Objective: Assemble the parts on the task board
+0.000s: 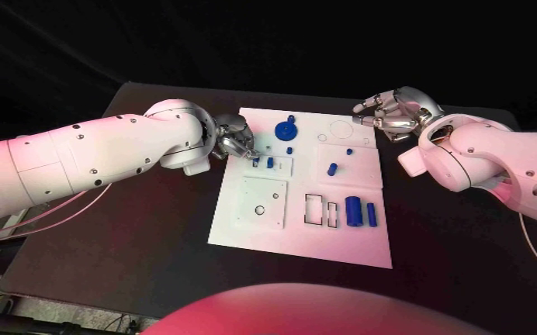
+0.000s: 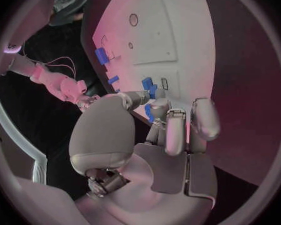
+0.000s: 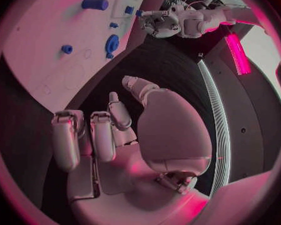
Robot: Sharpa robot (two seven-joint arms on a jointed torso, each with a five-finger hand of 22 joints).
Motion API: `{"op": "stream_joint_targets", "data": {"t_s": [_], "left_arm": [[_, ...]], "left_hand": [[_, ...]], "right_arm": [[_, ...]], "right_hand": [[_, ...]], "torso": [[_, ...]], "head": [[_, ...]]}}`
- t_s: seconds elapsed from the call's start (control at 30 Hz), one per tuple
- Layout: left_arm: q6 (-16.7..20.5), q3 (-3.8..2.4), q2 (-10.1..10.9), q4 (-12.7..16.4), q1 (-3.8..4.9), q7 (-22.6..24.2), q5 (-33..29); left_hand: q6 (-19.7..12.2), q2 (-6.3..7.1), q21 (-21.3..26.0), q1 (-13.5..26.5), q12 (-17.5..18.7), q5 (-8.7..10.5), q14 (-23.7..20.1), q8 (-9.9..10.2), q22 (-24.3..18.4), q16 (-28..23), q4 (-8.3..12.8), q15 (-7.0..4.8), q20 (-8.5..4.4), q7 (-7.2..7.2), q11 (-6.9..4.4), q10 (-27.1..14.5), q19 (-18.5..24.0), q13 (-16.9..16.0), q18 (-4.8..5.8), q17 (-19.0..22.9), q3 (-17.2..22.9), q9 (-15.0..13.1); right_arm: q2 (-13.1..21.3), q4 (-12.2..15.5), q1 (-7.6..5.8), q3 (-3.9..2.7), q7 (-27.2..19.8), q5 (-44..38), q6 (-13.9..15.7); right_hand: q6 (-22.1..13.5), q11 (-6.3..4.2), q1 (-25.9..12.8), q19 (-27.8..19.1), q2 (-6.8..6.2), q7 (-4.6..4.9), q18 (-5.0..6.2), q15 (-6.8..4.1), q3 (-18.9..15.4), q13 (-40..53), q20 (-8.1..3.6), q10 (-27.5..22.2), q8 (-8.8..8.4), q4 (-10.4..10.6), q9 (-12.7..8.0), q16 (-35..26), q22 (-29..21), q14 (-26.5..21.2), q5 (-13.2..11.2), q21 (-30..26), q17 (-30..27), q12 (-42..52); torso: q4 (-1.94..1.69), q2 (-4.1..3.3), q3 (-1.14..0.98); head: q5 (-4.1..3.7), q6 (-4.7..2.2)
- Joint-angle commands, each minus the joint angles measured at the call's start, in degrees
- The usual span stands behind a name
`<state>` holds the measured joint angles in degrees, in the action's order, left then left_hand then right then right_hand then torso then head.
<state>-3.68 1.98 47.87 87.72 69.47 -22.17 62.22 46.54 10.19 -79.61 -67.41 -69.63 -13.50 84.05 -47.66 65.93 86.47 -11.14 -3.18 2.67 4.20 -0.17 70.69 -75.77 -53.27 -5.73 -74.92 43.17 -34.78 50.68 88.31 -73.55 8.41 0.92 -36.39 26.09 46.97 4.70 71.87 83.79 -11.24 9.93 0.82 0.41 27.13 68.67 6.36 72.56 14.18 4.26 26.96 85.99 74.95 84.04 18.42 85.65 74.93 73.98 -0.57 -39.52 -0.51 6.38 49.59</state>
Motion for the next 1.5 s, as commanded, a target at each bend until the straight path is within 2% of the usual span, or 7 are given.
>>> {"op": "stream_joint_targets", "data": {"t_s": [0.03, 0.33, 0.7, 1.0, 1.07, 1.5], "left_arm": [[0.3, 0.00, -0.3, -0.1, -0.02, 0.6, 2.4], [-2.8, 0.00, -0.9, -0.4, -0.01, -0.7, 3.2], [-2.7, 0.02, -1.5, -1.3, -0.02, -2.3, 3.8], [-3.8, 0.06, -1.8, -1.6, -0.02, -2.8, 3.9], [-4.0, 0.09, -1.8, -1.8, -0.02, -2.8, 3.9], [-4.8, 0.31, -2.1, -2.1, -0.02, -2.6, 3.9]], "left_hand": [[0.5, -0.46, -0.2, 0.0, -0.2, -0.38, 4.1, -0.2, 0.1, 0.2, 9.9, -0.49, 0.07, -0.02, -0.07, 0.5, -0.4, -0.1, 0.70, -8.5, 10.2, 0.0], [0.5, -0.33, -0.3, 0.2, -0.3, -0.42, 4.1, -0.3, 0.2, 0.2, 10.1, -0.53, 0.04, -0.06, -0.11, 0.6, -0.5, -0.2, 0.71, -8.5, 10.5, 0.0], [0.7, -0.16, -0.4, 0.4, -0.8, -0.60, 4.1, -0.3, 0.4, 0.2, 10.5, -0.58, 0.01, -0.12, -0.17, 1.1, -0.6, -0.9, 0.76, -8.5, 10.9, 0.2], [0.8, -0.07, -0.4, 0.6, -0.9, -0.74, 4.1, -0.4, 0.4, 0.2, 10.6, -0.60, -0.01, -0.15, -0.19, 1.3, -0.6, -1.1, 0.76, -8.5, 11.1, 0.2], [0.9, 0.04, -0.5, 0.8, -1.0, -0.91, 4.1, -0.4, 0.5, 0.2, 10.8, -0.62, -0.03, -0.17, -0.21, 1.5, -0.7, -1.4, 0.78, -8.6, 11.2, 0.3], [1.1, 0.20, -0.6, 1.1, -1.3, -1.22, 4.2, -0.5, 0.7, 0.3, 11.0, -0.66, -0.06, -0.22, -0.26, 1.8, -0.8, -1.8, 0.81, -8.6, 11.4, 0.4]], "right_arm": [[0.0, 0.0, 0.05, -0.01, -0.1, 0.0, -0.7], [-0.1, -0.1, 0.06, -0.01, -0.1, 0.0, -0.7], [-0.1, 0.0, 0.08, -0.01, -0.2, 0.0, -0.7], [-0.1, 0.0, 0.09, -0.01, -0.2, 0.0, -0.7], [-0.1, -0.1, 0.10, -0.01, -0.2, 0.0, -0.8], [-0.1, -0.1, 0.12, -0.01, -0.2, 0.0, -0.8]], "right_hand": [[-0.2, 0.12, -0.2, 3.2, -0.12, -0.09, 0.67, -0.02, 0.0, 0.0, -0.04, -0.2, 0.20, 0.4, 0.0, -0.2, 10.3, 3.5, 0.0, -0.4, 5.0, -0.3], [-0.2, 0.11, -0.2, 3.2, -0.17, -0.10, 0.67, -0.03, 0.0, -0.1, -0.05, -0.3, 0.29, 0.4, 0.0, -0.2, 10.3, 3.5, 0.0, -0.4, 5.0, -0.3], [-0.2, 0.11, -0.2, 3.2, -0.17, -0.10, 0.67, -0.03, 0.0, -0.1, -0.05, -0.3, 0.29, 0.4, 0.0, -0.2, 10.3, 3.5, 0.0, -0.4, 5.0, -0.3], [-0.2, 0.11, -0.2, 3.2, -0.17, -0.10, 0.67, -0.03, 0.0, -0.1, -0.05, -0.3, 0.29, 0.4, 0.0, -0.2, 10.3, 3.5, 0.0, -0.4, 5.0, -0.3], [-0.2, 0.11, -0.2, 3.2, -0.17, -0.10, 0.67, -0.03, 0.0, -0.1, -0.05, -0.3, 0.29, 0.4, 0.0, -0.2, 10.3, 3.5, 0.0, -0.4, 5.0, -0.3], [-0.2, 0.11, -0.2, 3.2, -0.17, -0.10, 0.67, -0.03, 0.0, -0.1, -0.05, -0.3, 0.29, 0.4, 0.0, -0.2, 10.3, 3.5, 0.0, -0.4, 5.0, -0.3]], "torso": [[0.03, -0.04, -0.04], [0.00, 0.00, -0.06], [0.03, -0.01, 0.00], [-0.04, -0.01, -0.04], [0.00, 0.02, -0.07], [-0.01, 0.04, -0.03]], "head": [[-0.01, 0.06], [-0.02, 0.40], [0.01, 0.41], [-0.05, 0.41], [0.17, 0.41], [0.02, 0.41]]}}
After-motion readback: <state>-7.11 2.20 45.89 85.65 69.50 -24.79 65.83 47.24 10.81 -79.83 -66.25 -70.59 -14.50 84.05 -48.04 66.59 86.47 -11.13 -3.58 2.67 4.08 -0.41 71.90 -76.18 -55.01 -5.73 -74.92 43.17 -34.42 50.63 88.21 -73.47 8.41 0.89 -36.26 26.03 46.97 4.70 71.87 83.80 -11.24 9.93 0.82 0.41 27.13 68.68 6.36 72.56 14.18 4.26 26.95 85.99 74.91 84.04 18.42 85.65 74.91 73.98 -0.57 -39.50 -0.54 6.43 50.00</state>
